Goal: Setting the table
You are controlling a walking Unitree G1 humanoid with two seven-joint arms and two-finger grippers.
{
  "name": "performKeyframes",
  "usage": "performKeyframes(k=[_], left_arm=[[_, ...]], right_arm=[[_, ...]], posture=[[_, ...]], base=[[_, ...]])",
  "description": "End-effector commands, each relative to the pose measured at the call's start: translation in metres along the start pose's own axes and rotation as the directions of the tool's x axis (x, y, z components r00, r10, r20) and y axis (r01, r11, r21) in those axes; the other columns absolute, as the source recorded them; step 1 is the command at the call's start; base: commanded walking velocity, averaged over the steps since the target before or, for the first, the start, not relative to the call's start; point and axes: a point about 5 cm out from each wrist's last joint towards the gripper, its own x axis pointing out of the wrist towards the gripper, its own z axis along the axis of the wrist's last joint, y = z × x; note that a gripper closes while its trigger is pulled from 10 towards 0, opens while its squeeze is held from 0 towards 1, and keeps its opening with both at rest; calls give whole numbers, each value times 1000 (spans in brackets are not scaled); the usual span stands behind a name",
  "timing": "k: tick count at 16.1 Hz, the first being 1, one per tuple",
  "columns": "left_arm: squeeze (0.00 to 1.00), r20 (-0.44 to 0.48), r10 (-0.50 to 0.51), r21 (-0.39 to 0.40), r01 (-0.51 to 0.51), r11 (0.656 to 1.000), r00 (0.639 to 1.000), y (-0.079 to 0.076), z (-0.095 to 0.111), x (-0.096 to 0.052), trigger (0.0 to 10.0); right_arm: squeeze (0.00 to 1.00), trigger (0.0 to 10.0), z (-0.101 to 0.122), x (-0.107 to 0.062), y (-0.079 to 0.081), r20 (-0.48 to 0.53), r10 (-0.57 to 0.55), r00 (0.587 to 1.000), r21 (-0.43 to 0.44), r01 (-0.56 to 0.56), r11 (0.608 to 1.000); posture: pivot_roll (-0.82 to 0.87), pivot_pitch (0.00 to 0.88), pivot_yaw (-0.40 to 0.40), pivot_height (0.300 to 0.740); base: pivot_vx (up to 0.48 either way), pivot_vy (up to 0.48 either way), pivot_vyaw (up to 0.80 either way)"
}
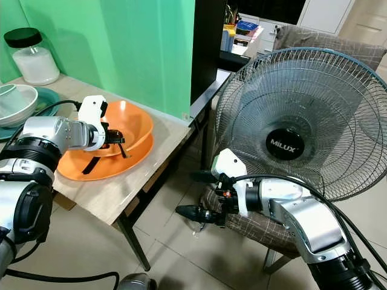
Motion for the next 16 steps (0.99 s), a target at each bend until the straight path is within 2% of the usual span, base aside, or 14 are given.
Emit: performKeyframes(k=[1,3,6,7,9,10,12,13,14,15,16], left_arm=[[0,-44,10,5,-10,1000,999,3,-6,1,0],[0,-37,16,40,-15,999,999,6,-4,-1,0],[0,-21,33,131,-30,991,999,11,0,-4,0],[0,-13,38,186,-35,982,999,15,3,-7,0],[0,-19,38,247,-32,968,999,20,3,-9,0],[0,-22,31,321,-23,947,999,23,3,-11,0],[0,-23,-3,361,11,933,1000,22,5,-12,0],[0,-16,-63,377,64,924,998,17,10,-14,0],[0,-1,-93,387,86,918,996,13,14,-16,2549],[1000,12,-133,351,121,929,991,6,18,-16,10000],[1000,12,-159,330,146,933,987,3,20,-17,10000]], right_arm=[[0,10000,1,0,2,-3,16,1000,-4,-16,1000],[0,10000,2,0,1,-1,12,1000,-5,-12,1000],[0,10000,2,0,1,2,4,1000,-4,-4,1000],[0,10000,2,-1,0,4,1,1000,-3,-1,1000],[0,10000,1,0,1,6,4,1000,-2,-4,1000],[0,10000,1,0,1,8,6,1000,-2,-6,1000],[0,10000,2,0,1,8,7,1000,-2,-7,1000],[0,10000,2,0,1,8,8,1000,-3,-8,1000],[0,10000,2,0,2,8,10,1000,-3,-10,1000],[0,10000,2,0,2,7,12,1000,-4,-12,1000],[0,10000,2,1,2,7,13,1000,-5,-13,1000]], posture=[[190,0,15,740],[189,0,17,740],[190,0,18,740],[191,0,17,740],[191,0,17,740],[192,0,14,740],[194,0,10,740],[194,0,10,740],[196,0,4,740],[196,0,1,740],[195,0,3,740]], base=[[0,0,0],[0,0,0],[0,0,0],[0,0,0],[0,0,0],[0,0,0],[0,0,0],[0,0,0],[0,0,0],[0,0,0],[0,0,0]])
